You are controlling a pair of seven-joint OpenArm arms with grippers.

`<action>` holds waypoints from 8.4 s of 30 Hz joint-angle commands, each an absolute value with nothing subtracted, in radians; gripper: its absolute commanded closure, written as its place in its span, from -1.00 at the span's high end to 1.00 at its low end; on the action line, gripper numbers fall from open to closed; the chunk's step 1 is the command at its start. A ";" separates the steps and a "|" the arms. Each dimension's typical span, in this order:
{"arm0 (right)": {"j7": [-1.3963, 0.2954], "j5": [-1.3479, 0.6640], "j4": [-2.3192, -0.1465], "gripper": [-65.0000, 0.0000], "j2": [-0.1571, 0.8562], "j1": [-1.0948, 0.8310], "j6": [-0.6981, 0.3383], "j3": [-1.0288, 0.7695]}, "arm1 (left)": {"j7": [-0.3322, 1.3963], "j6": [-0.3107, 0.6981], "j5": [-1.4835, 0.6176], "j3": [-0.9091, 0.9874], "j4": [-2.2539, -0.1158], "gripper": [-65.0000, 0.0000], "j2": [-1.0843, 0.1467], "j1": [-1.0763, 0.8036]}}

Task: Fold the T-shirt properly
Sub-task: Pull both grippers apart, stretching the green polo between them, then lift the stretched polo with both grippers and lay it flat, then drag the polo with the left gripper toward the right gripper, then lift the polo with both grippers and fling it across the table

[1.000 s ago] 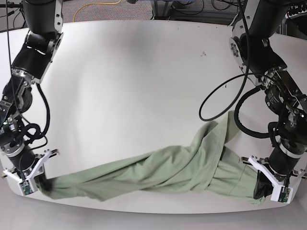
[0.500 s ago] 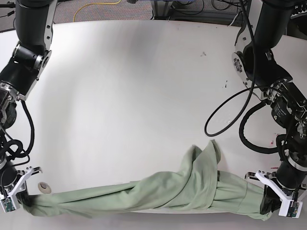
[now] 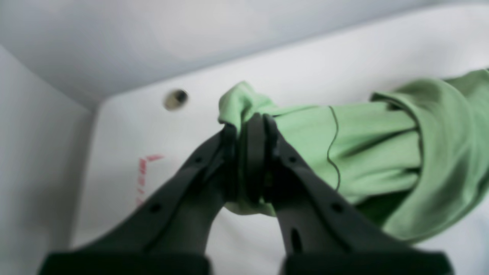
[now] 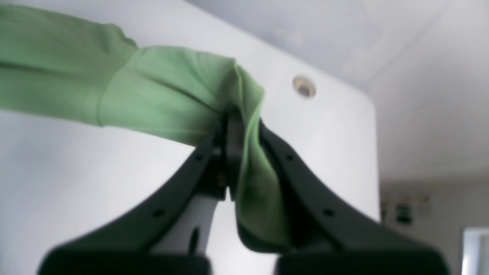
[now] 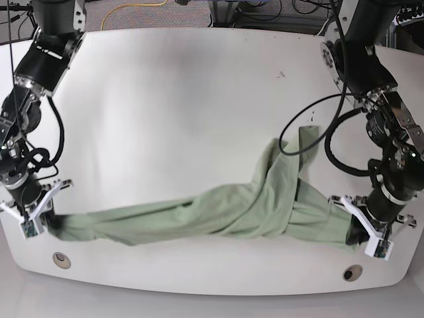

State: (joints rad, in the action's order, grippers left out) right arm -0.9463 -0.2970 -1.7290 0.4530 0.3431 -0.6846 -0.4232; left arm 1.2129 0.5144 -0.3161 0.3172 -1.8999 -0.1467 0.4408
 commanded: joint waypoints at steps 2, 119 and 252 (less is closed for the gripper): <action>-0.905 -0.289 -1.761 -1.00 0.423 0.239 -0.698 -0.463 | 1.185 0.512 -0.314 0.320 -1.917 -0.99 -0.156 0.354; -0.765 -0.288 -1.753 -1.00 0.217 -0.214 -0.698 -0.552 | 1.092 0.493 -0.536 0.325 -1.268 0.22 -0.114 0.355; -0.906 -0.286 -1.523 -1.00 0.576 1.110 -0.698 -0.067 | 1.127 0.516 -0.685 0.134 -1.555 -0.97 -0.397 1.313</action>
State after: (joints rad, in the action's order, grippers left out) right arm -0.9253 -0.2920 -1.5154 0.5629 1.0767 -0.7078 -0.0612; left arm 1.1522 0.5194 -0.6735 0.1333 -1.5486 -0.3923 1.2816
